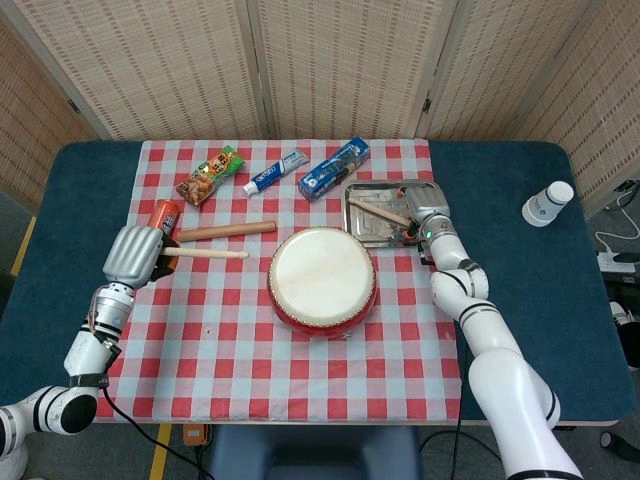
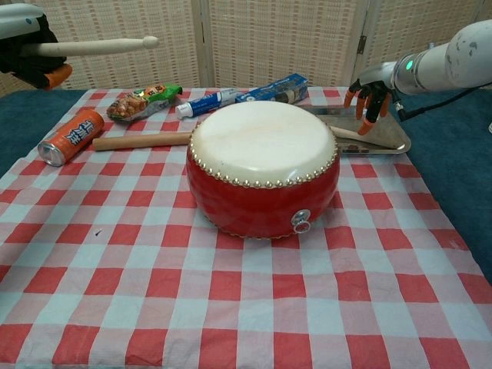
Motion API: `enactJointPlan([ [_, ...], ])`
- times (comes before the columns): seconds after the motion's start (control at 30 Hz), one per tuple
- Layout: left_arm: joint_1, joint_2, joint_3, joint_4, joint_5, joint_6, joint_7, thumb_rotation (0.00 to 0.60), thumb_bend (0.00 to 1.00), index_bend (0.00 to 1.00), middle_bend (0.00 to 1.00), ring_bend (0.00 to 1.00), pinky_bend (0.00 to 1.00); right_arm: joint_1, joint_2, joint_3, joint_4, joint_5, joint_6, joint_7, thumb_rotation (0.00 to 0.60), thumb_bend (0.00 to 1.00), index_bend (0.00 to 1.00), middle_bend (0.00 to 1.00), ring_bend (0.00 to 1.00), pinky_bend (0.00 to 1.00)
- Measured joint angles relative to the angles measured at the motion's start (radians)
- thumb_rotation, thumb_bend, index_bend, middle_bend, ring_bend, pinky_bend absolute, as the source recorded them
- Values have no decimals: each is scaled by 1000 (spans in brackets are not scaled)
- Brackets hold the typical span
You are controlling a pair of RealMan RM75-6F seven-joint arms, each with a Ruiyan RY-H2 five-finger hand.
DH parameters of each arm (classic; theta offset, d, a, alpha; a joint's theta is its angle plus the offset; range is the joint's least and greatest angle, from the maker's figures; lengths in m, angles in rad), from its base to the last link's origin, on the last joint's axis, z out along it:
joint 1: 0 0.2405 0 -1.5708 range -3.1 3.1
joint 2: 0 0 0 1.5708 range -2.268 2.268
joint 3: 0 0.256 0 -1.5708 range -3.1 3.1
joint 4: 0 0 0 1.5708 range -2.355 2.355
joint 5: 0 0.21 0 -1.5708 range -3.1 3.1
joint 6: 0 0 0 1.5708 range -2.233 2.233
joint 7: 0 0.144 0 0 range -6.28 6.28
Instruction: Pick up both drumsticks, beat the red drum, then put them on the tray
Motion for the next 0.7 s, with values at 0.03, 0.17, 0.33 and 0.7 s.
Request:
enactJointPlan([
  [0.03,0,0,0,-1,0,0,0,600,816,1000,1000,982,1000,-2,13,4,-20,-5,8,4,600,113,212,295,183,347],
  [0.17,0,-1,0,-7,10,3,2,600,817,1000,1000,982,1000,-15,70,20,-107,-27,44,20,600,113,203,295,189,347],
  [0.33,-12,-11,2,-29,31,6,42,600,817,1000,1000,981,1000,-61,224,38,-356,-60,124,36,600,113,201,295,208,347],
  [0.7,-64,-39,-10,-69,0,-1,168,600,817,1000,1000,979,1000,-190,698,58,-1173,-25,334,6,600,81,206,295,238,353],
])
